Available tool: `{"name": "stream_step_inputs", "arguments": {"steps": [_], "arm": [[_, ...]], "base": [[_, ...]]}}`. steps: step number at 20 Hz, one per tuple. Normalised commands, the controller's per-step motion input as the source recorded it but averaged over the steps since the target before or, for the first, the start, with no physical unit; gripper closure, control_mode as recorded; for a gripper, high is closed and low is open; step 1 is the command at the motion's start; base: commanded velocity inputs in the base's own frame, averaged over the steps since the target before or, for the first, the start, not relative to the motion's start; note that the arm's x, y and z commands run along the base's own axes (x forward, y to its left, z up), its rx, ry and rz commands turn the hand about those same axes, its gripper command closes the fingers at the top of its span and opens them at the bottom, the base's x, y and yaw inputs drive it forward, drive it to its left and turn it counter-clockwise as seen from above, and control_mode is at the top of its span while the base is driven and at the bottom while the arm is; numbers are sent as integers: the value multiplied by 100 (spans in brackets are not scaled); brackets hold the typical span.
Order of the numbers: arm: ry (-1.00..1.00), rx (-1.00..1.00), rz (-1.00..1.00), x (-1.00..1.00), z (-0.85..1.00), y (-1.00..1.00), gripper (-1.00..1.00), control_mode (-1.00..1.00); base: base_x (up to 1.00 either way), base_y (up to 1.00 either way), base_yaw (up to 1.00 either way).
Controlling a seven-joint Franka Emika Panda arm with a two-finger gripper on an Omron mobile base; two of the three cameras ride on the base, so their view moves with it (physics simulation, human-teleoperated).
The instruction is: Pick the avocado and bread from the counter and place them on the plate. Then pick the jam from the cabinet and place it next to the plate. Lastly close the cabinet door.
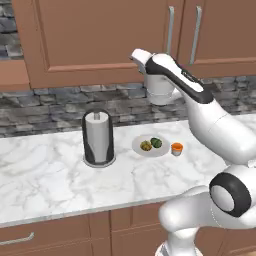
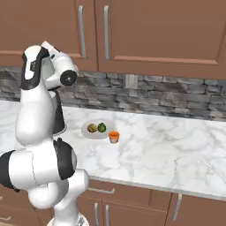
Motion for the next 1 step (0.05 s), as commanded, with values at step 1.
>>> {"name": "stream_step_inputs", "arguments": {"steps": [1], "arm": [[-56, -25, 0, 100, -73, 0, -100, -100]], "base": [[0, 0, 0]]}}
